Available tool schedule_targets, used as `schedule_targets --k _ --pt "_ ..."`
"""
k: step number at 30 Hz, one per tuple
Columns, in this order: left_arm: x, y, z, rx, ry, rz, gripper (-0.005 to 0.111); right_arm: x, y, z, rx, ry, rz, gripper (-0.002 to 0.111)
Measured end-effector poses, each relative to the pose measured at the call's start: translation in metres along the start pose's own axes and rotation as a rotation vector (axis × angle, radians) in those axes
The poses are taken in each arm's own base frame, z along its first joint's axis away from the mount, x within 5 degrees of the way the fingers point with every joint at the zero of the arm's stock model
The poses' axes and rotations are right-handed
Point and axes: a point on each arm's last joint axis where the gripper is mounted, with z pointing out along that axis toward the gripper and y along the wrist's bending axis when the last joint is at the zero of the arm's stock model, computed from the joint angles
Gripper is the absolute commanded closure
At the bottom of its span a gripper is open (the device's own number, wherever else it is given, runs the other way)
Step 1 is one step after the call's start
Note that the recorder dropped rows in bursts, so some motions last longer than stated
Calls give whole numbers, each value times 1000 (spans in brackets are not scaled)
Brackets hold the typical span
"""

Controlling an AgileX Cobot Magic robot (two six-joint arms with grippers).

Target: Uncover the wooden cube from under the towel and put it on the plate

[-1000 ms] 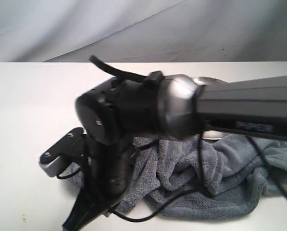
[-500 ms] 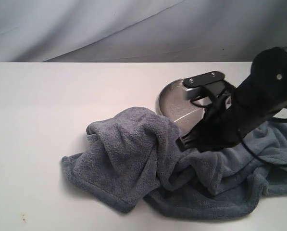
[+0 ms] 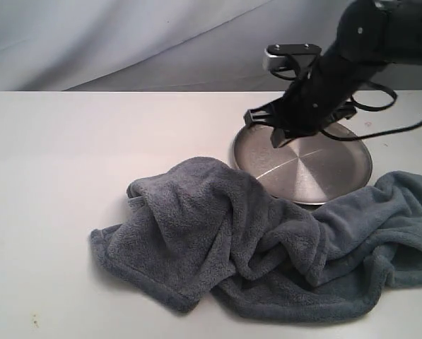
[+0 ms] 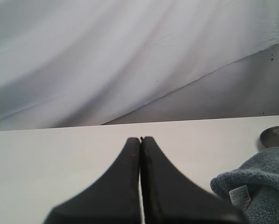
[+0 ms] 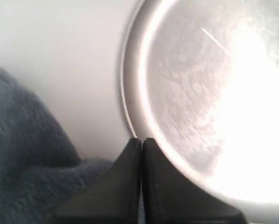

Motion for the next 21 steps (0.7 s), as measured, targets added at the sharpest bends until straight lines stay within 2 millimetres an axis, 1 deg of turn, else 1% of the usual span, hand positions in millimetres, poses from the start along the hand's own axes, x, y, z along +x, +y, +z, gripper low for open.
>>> schedule_targets --k 1,2,4,7,10,12,15,18,21 --pt "0 0 0 0 0 0 107 -6 2 3 -11 4 1 108" --pt "0 0 0 0 0 0 107 -16 9 7 -26 3 -7 108" --pt "0 0 0 0 0 0 107 -25 18 14 -40 10 -28 108" --pt "0 0 0 0 0 0 107 -37 44 27 -71 16 -81 108" --pt "0 0 0 0 0 0 107 -40 79 38 -107 16 -146 108" --pt "0 0 0 0 0 0 107 -37 101 43 -129 19 -187 108" --pt "0 0 0 0 0 0 107 -27 135 47 -157 31 -253 108" --pt "0 0 0 0 0 0 107 -13 168 46 -186 58 -331 108" --pt "0 0 0 0 0 0 107 6 196 45 -208 117 -416 108"
